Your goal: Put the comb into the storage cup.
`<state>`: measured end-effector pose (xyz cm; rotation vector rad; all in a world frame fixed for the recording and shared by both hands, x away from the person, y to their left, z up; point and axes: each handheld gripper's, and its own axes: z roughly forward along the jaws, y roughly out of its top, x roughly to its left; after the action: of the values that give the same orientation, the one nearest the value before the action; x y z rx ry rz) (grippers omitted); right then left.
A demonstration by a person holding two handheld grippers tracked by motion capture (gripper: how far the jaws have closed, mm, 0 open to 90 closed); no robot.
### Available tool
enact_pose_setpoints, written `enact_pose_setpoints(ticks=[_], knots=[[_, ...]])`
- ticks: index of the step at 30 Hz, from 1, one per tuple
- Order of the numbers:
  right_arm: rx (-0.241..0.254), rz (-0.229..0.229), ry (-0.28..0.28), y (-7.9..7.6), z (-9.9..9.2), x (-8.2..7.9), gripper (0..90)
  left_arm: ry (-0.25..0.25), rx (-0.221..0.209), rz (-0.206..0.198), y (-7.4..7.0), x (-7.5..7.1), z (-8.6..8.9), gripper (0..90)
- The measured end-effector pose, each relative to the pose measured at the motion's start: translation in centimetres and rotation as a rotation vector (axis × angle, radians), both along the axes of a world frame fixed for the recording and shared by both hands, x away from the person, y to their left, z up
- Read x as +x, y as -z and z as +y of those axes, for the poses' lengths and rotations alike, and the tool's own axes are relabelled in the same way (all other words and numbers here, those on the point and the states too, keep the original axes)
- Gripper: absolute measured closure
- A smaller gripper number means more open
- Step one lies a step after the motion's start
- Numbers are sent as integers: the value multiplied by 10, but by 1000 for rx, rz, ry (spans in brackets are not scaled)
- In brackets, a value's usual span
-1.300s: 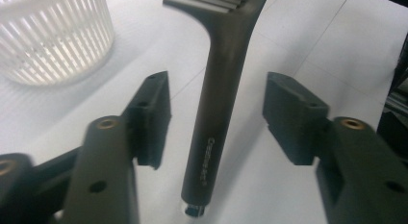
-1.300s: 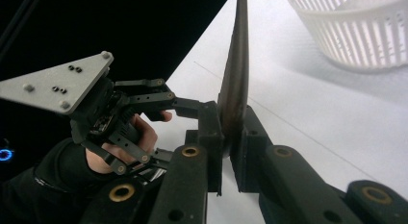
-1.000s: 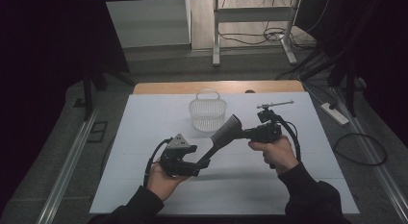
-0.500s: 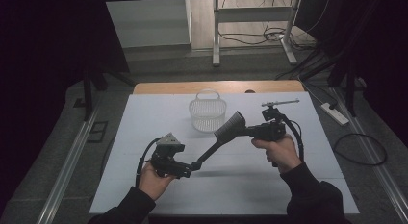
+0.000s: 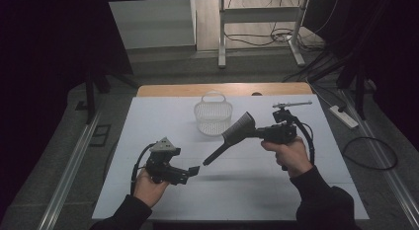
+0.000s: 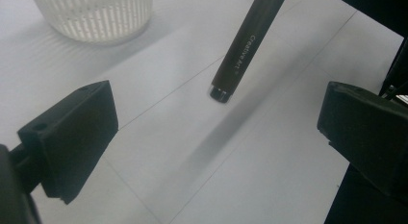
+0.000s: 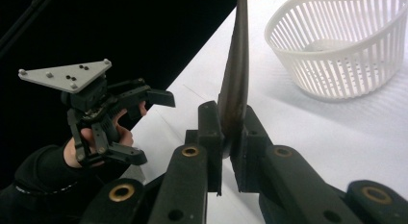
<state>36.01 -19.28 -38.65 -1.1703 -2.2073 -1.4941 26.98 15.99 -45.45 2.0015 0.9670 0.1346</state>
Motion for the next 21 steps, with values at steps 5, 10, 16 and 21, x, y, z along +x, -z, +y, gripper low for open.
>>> enact_pose_setpoints(ticks=[5,10,16,21], knots=[[-5,-7,9,-1,-1,0,835,-1,-2,8,2,-3,9,3],[-15,-19,21,-2,-3,0,835,-11,-18,-3,1,-8,18,0],[-24,-30,33,-3,-4,1,835,-17,-9,-8,2,-17,25,0],[-22,-35,43,-4,-4,2,835,-26,-4,-10,3,-23,30,0]])
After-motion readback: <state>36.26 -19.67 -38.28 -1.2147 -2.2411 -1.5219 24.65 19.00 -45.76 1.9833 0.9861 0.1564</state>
